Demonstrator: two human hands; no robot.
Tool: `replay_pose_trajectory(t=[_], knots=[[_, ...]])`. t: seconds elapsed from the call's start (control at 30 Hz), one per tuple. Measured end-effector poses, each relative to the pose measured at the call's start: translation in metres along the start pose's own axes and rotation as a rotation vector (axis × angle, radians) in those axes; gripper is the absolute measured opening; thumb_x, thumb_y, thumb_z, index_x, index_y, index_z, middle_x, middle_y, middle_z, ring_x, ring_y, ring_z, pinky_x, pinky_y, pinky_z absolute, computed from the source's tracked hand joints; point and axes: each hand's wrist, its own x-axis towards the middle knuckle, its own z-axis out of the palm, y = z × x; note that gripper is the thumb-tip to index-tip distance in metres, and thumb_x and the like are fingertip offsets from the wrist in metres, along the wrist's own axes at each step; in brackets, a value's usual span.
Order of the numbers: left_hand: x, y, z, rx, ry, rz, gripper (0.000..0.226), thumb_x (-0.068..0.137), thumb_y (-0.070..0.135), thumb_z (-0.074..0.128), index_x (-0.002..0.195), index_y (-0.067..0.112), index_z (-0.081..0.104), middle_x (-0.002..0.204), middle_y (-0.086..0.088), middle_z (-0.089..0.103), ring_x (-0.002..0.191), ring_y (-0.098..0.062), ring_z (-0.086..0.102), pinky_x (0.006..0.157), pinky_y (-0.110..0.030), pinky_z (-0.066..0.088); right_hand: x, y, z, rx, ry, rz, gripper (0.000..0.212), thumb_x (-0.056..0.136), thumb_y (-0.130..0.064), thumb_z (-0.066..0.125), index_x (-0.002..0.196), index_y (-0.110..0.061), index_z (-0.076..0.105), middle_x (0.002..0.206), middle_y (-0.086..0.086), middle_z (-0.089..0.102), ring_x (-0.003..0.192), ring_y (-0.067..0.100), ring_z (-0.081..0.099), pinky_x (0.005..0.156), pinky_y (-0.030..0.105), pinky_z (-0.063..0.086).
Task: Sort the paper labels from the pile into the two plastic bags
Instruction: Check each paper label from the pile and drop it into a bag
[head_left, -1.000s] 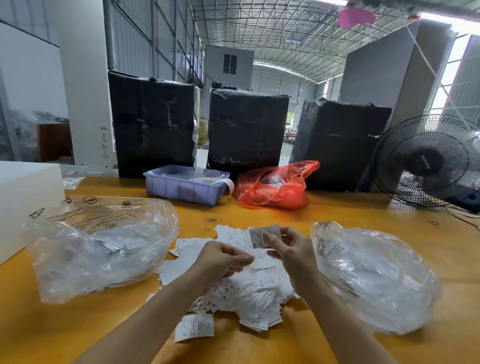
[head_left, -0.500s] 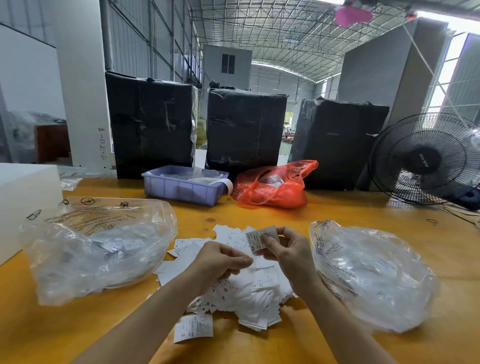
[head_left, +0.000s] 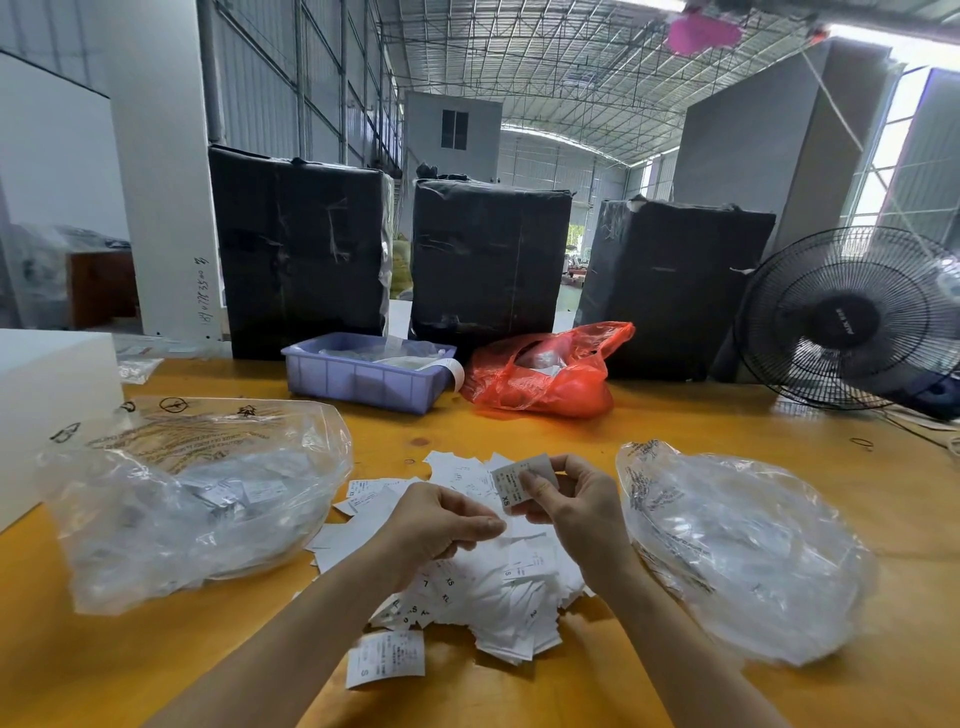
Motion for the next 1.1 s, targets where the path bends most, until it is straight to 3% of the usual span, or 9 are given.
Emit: replay_pose_trajectory(t=[0.17, 0.27, 0.47, 0.87, 1.1], knots=[[0.0010, -0.0004, 0.0004, -0.060, 0.020, -0.001, 0.008, 0.069, 0.004, 0.081, 0.068, 0.010, 0.076, 0.056, -0.003, 0.062, 0.046, -0.006, 0.050, 0.044, -0.016, 0.035, -0.0004, 0.0013, 0.0018, 0.004, -0.024, -0.006, 0.003, 0.088, -0.005, 0.063, 0.090, -0.007, 0.061, 0.082, 0.014, 0.071, 0.064, 0.023, 0.071, 0.056, 0.025, 0.055], [0.0009, 0.0005, 0.0008, -0.104, 0.053, 0.002, 0.007, 0.071, 0.012, 0.081, 0.072, 0.008, 0.075, 0.057, -0.003, 0.062, 0.046, -0.005, 0.050, 0.044, -0.015, 0.036, -0.0010, 0.0007, 0.0022, 0.017, -0.028, -0.017, 0.004, 0.089, -0.006, 0.063, 0.092, -0.006, 0.061, 0.082, 0.014, 0.071, 0.065, 0.023, 0.072, 0.056, 0.025, 0.055], [0.0010, 0.0010, 0.0013, -0.080, 0.048, 0.008, 0.008, 0.069, 0.015, 0.081, 0.068, 0.011, 0.075, 0.059, -0.003, 0.064, 0.049, -0.006, 0.051, 0.046, -0.016, 0.038, -0.0003, -0.0026, 0.0019, 0.062, 0.016, -0.043, 0.004, 0.088, -0.009, 0.063, 0.090, -0.010, 0.061, 0.082, 0.010, 0.072, 0.067, 0.022, 0.072, 0.057, 0.024, 0.056], [0.0019, 0.0006, 0.0007, -0.122, 0.023, -0.004, 0.005, 0.068, 0.011, 0.081, 0.067, 0.010, 0.077, 0.055, -0.005, 0.060, 0.047, -0.008, 0.048, 0.044, -0.016, 0.035, -0.0017, 0.0016, 0.0030, -0.020, -0.064, -0.018, 0.003, 0.087, -0.006, 0.064, 0.089, -0.007, 0.061, 0.081, 0.011, 0.071, 0.064, 0.015, 0.070, 0.058, 0.024, 0.055], [0.0030, -0.0015, 0.0002, -0.106, 0.038, 0.001, 0.004, 0.072, 0.009, 0.079, 0.072, 0.007, 0.075, 0.053, -0.001, 0.061, 0.045, -0.005, 0.048, 0.043, -0.015, 0.035, -0.0002, -0.0041, 0.0004, 0.089, 0.033, -0.013, 0.006, 0.087, -0.009, 0.065, 0.091, -0.007, 0.061, 0.081, 0.009, 0.073, 0.065, 0.022, 0.072, 0.057, 0.022, 0.055]])
